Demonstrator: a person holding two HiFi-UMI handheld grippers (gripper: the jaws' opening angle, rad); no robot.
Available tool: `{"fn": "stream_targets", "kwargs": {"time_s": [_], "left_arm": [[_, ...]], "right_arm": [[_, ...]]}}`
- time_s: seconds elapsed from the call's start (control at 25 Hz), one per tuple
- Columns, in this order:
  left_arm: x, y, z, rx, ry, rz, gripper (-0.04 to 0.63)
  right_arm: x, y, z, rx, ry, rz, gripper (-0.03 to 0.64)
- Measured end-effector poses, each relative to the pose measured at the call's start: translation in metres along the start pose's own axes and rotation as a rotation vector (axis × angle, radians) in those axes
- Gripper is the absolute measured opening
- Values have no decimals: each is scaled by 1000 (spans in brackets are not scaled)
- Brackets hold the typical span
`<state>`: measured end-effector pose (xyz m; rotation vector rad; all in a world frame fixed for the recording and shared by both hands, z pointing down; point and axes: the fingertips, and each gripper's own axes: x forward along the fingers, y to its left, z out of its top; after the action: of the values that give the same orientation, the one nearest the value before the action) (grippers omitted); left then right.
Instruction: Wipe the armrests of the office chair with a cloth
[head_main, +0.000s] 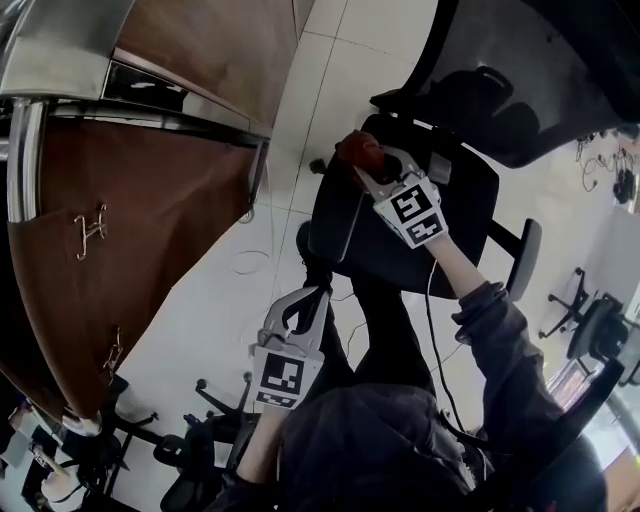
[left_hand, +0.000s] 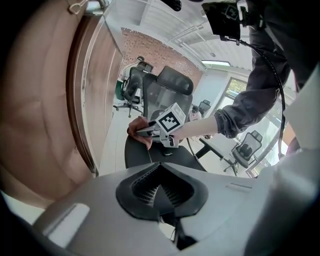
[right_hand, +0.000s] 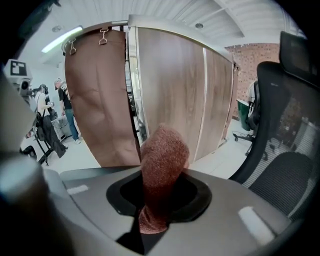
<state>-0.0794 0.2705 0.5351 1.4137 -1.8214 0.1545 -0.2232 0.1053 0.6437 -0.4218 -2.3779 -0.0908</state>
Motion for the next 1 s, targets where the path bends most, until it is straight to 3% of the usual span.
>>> {"fn": "stream_targets", "kwargs": {"time_s": [0.72,0.88,1.0], "left_arm": [[-25,-10,-22,25,-4,-12,15],[-31,-7,-26,22,-7,-6,15],[-34,-4,-27,16,-11,2,15]], "right_arm": [[-58,179,-27,1,11,219,89],[-60,196,-27,-36,12,257,89],[-54,183,-23,-48,8,240,89]]}}
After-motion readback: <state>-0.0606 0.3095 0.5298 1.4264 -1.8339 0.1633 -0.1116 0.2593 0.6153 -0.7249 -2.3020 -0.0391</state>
